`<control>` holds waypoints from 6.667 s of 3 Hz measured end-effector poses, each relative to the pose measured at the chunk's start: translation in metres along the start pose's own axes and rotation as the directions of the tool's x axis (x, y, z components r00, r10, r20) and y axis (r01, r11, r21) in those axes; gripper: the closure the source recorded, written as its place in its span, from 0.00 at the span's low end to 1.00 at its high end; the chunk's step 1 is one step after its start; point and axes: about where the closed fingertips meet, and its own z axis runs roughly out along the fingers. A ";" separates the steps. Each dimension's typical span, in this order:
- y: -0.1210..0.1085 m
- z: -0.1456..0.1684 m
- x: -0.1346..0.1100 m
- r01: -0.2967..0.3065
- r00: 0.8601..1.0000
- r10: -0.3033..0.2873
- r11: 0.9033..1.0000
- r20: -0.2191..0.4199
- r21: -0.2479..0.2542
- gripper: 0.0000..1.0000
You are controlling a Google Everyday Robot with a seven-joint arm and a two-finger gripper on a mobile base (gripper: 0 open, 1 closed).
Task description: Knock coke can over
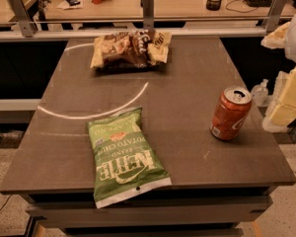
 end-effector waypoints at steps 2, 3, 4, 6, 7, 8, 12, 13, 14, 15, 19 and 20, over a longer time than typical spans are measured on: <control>-0.009 0.020 0.050 -0.145 0.941 0.129 0.989 0.314 0.028 0.00; -0.005 0.035 0.065 -0.164 0.860 0.117 0.985 0.497 0.051 0.00; 0.007 0.035 0.059 -0.179 0.730 0.121 0.984 0.673 0.017 0.00; 0.023 0.034 0.041 -0.199 0.548 0.166 0.978 0.819 -0.065 0.00; 0.023 0.034 0.041 -0.199 0.548 0.166 0.978 0.819 -0.065 0.00; 0.021 0.046 0.043 -0.272 0.531 0.205 0.960 0.822 -0.063 0.00; -0.003 0.104 0.019 -0.366 0.366 0.235 0.926 0.901 -0.093 0.00; -0.002 0.109 0.006 -0.335 0.337 0.233 0.935 0.912 -0.115 0.00; -0.002 0.111 -0.004 -0.302 0.323 0.216 0.946 0.922 -0.116 0.18; -0.005 0.109 -0.009 -0.280 0.320 0.195 0.954 0.927 -0.104 0.41; -0.069 0.057 -0.039 0.069 0.645 -0.112 0.994 0.756 0.088 1.00; -0.073 0.060 -0.052 0.239 0.757 -0.266 0.963 0.597 0.125 1.00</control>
Offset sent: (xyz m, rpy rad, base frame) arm -0.0151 -0.0430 0.0099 0.9296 -0.2958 -0.0581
